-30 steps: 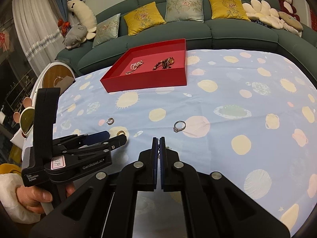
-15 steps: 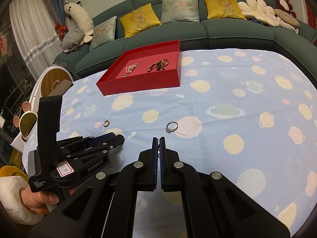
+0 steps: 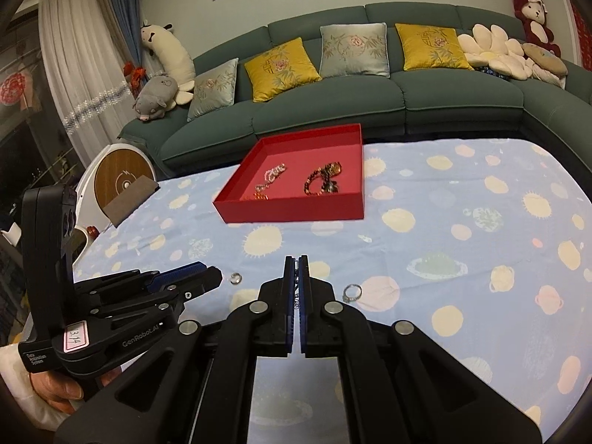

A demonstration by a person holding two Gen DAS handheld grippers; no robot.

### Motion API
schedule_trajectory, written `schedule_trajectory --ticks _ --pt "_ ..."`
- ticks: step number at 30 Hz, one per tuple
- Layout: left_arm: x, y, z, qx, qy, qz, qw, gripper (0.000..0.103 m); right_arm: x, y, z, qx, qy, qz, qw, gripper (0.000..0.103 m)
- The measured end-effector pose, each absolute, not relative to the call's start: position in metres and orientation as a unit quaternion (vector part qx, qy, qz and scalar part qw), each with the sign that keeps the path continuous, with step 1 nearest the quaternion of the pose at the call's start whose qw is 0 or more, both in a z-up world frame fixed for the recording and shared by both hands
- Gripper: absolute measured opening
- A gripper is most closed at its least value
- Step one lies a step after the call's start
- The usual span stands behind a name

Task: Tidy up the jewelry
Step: 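Carry the silver chain and hoop earring into the red box and open both tools, then withdraw both tools and move the right tool toward the silver ring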

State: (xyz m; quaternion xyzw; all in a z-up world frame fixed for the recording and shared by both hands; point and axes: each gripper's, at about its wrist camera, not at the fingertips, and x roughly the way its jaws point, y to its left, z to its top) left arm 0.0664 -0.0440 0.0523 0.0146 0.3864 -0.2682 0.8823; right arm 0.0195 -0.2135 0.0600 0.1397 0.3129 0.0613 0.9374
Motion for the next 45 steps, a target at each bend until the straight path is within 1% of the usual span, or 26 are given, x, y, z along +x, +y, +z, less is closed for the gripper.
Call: schedule_trajectory --ticks 7,10,12,19,25,29,34,40,42,45 --pt "0.099 -0.031 0.129 0.021 0.320 -0.249 0.914 0.018 0.051 -0.205 0.124 0.132 0.256 0.080 0.954 0.001" --pt "0.128 -0.032 0.149 0.030 0.300 -0.237 0.924 0.018 0.079 -0.207 0.144 0.128 0.240 0.083 0.959 0.001" --pt "0.151 -0.036 0.152 0.039 0.294 -0.231 0.927 0.018 0.104 -0.210 0.149 0.129 0.239 0.083 0.959 0.001" --pt "0.230 -0.049 0.124 0.044 0.315 -0.204 0.926 0.018 0.189 -0.226 0.126 0.152 0.269 0.069 0.949 0.001" --pt "0.276 -0.057 0.089 0.054 0.345 -0.195 0.916 0.018 0.242 -0.230 0.095 0.149 0.294 0.055 0.942 0.001" --pt "0.296 -0.060 0.066 0.052 0.361 -0.190 0.912 0.018 0.265 -0.233 0.069 0.141 0.315 0.043 0.938 0.001" --pt "0.307 -0.066 0.040 0.073 0.371 -0.181 0.908 0.018 0.287 -0.247 0.037 0.148 0.336 0.023 0.930 0.001" --pt "0.319 -0.070 0.019 0.072 0.395 -0.191 0.896 0.019 0.301 -0.259 0.012 0.151 0.356 0.009 0.922 0.001" --pt "0.320 -0.071 0.014 0.074 0.401 -0.186 0.894 0.019 0.302 -0.262 0.006 0.149 0.361 0.001 0.920 0.003" --pt "0.318 -0.071 0.017 0.078 0.396 -0.175 0.898 0.028 0.301 -0.263 0.009 0.143 0.358 -0.008 0.923 0.005"
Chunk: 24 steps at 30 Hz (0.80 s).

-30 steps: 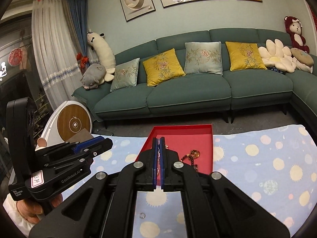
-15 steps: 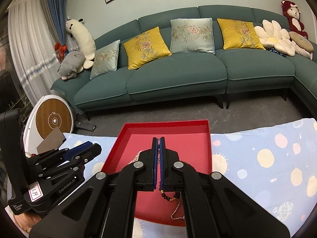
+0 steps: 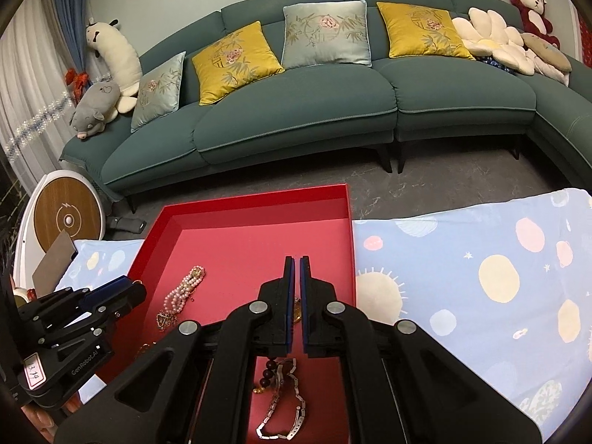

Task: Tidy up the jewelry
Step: 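Withdraw both tools and move the right tool toward the silver ring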

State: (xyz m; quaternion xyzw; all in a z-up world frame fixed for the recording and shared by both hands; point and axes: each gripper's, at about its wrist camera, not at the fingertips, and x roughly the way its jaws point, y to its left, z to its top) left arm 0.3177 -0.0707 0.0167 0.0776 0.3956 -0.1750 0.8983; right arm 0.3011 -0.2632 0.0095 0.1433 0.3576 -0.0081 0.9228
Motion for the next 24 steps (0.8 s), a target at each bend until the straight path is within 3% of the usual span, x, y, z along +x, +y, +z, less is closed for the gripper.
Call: schedule_trajectory --ticks 1,8,11,15,19,24 --pt "0.317 -0.070 0.019 0.077 0.394 -0.172 0.900 0.035 0.299 -0.264 0.014 0.144 0.354 -0.009 0.924 0.005" --pt "0.286 -0.050 0.092 0.037 0.337 -0.177 0.924 0.035 0.254 -0.257 0.089 0.124 0.298 0.007 0.946 0.006" --pt "0.259 -0.044 0.126 0.042 0.313 -0.184 0.931 0.037 0.212 -0.252 0.125 0.110 0.266 0.016 0.958 0.029" --pt "0.212 -0.036 0.151 0.053 0.293 -0.183 0.937 0.044 0.159 -0.246 0.149 0.095 0.246 0.019 0.965 0.032" --pt "0.171 -0.033 0.153 0.053 0.296 -0.182 0.936 0.045 0.107 -0.241 0.139 0.088 0.249 0.022 0.964 0.033" --pt "0.126 -0.029 0.118 0.092 0.308 -0.173 0.931 0.045 0.065 -0.240 0.090 0.082 0.312 0.016 0.946 0.033"
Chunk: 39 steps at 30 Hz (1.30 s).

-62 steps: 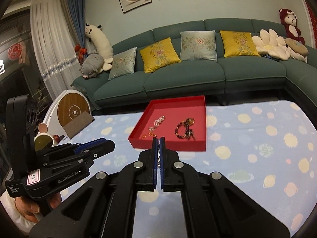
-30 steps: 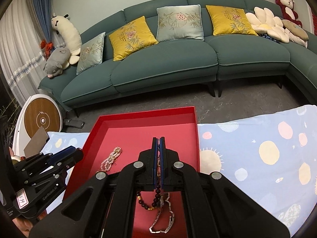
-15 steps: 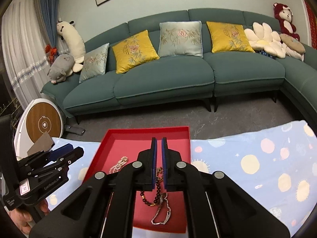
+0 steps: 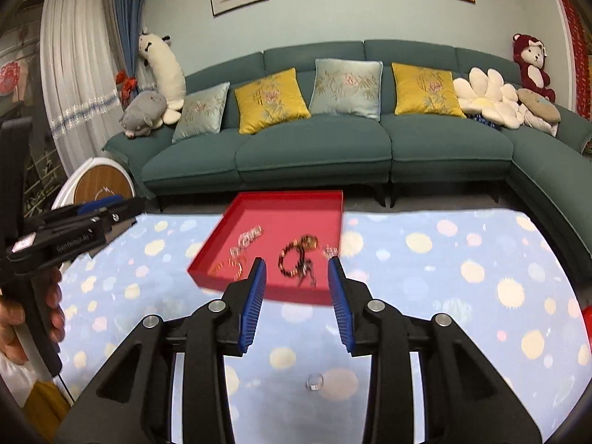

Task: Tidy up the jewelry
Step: 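Withdraw both tools and move the right tool toward the silver ring, then close the right tool on the silver ring while the left tool grasps the other gold hoop earring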

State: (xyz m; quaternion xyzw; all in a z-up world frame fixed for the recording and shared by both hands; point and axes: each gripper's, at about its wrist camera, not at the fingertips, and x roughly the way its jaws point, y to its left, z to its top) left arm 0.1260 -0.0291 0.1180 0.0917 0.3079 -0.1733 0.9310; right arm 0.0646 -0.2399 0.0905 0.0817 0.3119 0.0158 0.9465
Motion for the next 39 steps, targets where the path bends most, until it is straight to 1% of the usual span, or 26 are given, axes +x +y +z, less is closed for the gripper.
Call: schedule_trajectory --ticks 3,7,12,15,25,34,36,38,39 --pt "0.111 -0.023 0.092 0.098 0.340 -0.174 0.919 0.045 0.051 -0.235 0.066 0.068 0.340 0.008 0.938 0.033" --pt "0.103 -0.019 0.060 0.096 0.376 -0.162 0.907 0.045 0.042 -0.232 0.032 0.083 0.374 0.006 0.924 0.033" --pt "0.101 -0.017 0.030 0.097 0.405 -0.146 0.897 0.045 0.039 -0.225 0.002 0.090 0.398 0.003 0.913 0.033" --pt "0.102 -0.015 0.017 0.099 0.414 -0.142 0.894 0.045 0.042 -0.223 -0.006 0.088 0.404 -0.003 0.911 0.033" --pt "0.104 -0.008 -0.007 0.097 0.434 -0.130 0.886 0.045 0.052 -0.226 -0.027 0.092 0.429 -0.014 0.898 0.033" --pt "0.108 0.000 -0.011 0.068 0.445 -0.129 0.883 0.045 0.067 -0.219 -0.043 0.088 0.448 -0.012 0.890 0.033" --pt "0.109 -0.001 -0.012 0.069 0.448 -0.126 0.883 0.046 0.071 -0.217 -0.046 0.086 0.449 -0.016 0.889 0.034" --pt "0.110 0.000 -0.013 0.068 0.449 -0.124 0.882 0.051 0.075 -0.217 -0.049 0.086 0.451 -0.021 0.888 0.036" --pt "0.110 0.000 -0.014 0.068 0.449 -0.124 0.882 0.052 0.077 -0.217 -0.051 0.086 0.452 -0.023 0.888 0.037"
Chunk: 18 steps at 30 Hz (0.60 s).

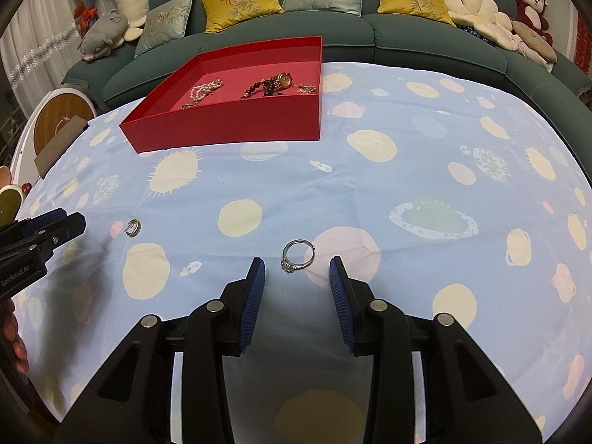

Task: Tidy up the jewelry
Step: 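Close the right tool on the silver ring while the left tool grasps the other gold hoop earring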

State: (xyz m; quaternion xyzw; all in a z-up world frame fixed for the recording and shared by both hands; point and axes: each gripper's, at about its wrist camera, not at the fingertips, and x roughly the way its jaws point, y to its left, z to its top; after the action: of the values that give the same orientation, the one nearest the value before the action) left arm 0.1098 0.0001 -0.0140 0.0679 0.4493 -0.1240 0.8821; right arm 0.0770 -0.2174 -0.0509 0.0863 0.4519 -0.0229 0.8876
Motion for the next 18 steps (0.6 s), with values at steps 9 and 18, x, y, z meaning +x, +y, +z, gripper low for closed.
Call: schedule_trajectory --ticks 9,18 --pt "0.111 -0.004 -0.019 0.071 0.454 -0.131 0.879 0.052 0.084 -0.211 -0.058 0.071 0.455 -0.023 0.887 0.031" --pt "0.115 -0.020 -0.032 0.070 0.463 -0.151 0.871 0.058 0.082 -0.211 -0.057 0.070 0.451 -0.025 0.889 0.011"
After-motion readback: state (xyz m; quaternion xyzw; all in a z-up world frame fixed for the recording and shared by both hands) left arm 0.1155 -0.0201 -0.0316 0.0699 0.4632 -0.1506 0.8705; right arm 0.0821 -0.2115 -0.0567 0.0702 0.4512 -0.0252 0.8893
